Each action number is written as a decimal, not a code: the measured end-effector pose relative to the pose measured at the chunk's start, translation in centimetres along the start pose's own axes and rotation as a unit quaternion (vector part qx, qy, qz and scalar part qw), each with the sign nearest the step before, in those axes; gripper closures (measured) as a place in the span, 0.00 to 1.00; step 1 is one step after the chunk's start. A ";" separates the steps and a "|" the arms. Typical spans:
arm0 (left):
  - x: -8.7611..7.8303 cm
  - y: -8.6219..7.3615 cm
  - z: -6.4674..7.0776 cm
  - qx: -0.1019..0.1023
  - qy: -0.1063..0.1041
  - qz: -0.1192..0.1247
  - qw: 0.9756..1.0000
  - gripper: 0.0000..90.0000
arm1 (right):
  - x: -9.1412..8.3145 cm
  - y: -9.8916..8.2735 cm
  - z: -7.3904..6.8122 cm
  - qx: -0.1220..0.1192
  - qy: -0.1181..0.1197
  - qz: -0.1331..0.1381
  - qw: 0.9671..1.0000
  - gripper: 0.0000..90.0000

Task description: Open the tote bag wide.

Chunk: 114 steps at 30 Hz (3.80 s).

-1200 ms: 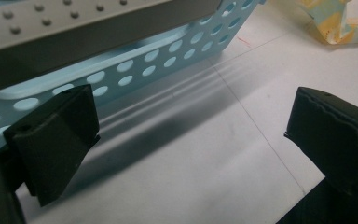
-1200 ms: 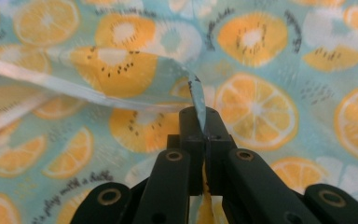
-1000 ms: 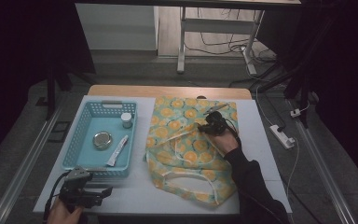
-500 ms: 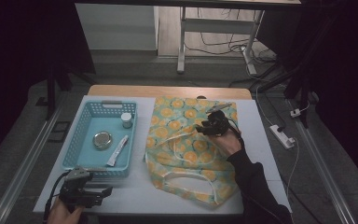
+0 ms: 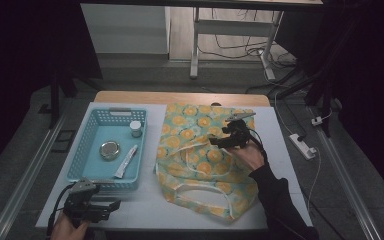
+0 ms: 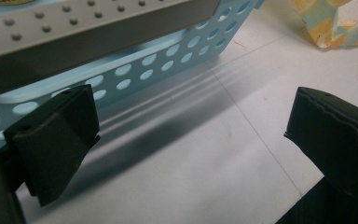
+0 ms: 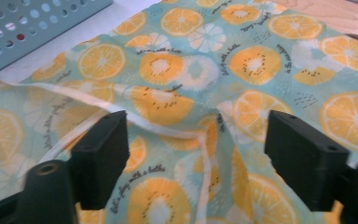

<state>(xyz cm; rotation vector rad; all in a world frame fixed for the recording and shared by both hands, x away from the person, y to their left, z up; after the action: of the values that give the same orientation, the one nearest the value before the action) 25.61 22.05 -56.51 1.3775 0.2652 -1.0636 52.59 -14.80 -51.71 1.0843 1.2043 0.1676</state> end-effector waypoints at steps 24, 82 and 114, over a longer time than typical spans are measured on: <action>0.0 0.0 0.0 0.000 -0.002 0.002 1.000 0.03 | -1.1 -2.5 -5.9 -0.055 0.036 -0.044 0.997 0.00; 0.1 0.0 -0.1 -0.003 -0.001 -0.004 1.000 0.03 | -2.2 -5.0 -8.6 -0.115 0.084 -0.063 0.988 1.00; 0.1 0.0 -0.2 -0.009 -0.001 -0.004 1.000 0.03 | -4.0 0.6 -7.7 -0.070 0.095 -0.017 0.993 1.00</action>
<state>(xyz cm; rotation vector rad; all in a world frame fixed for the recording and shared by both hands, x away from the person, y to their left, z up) 25.79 22.18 -56.65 1.3597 0.2799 -1.0666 44.96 -12.50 -48.21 0.9405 1.3585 0.3307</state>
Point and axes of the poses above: each handheld gripper's, and its own axes: x roughly forward along the jaws, y roughly out of its top, z roughly to its right, the point moved 6 cm from there along x, roughly forward along the jaws, and after that the axes turned 2 degrees about -x, right-handed, at the moved point
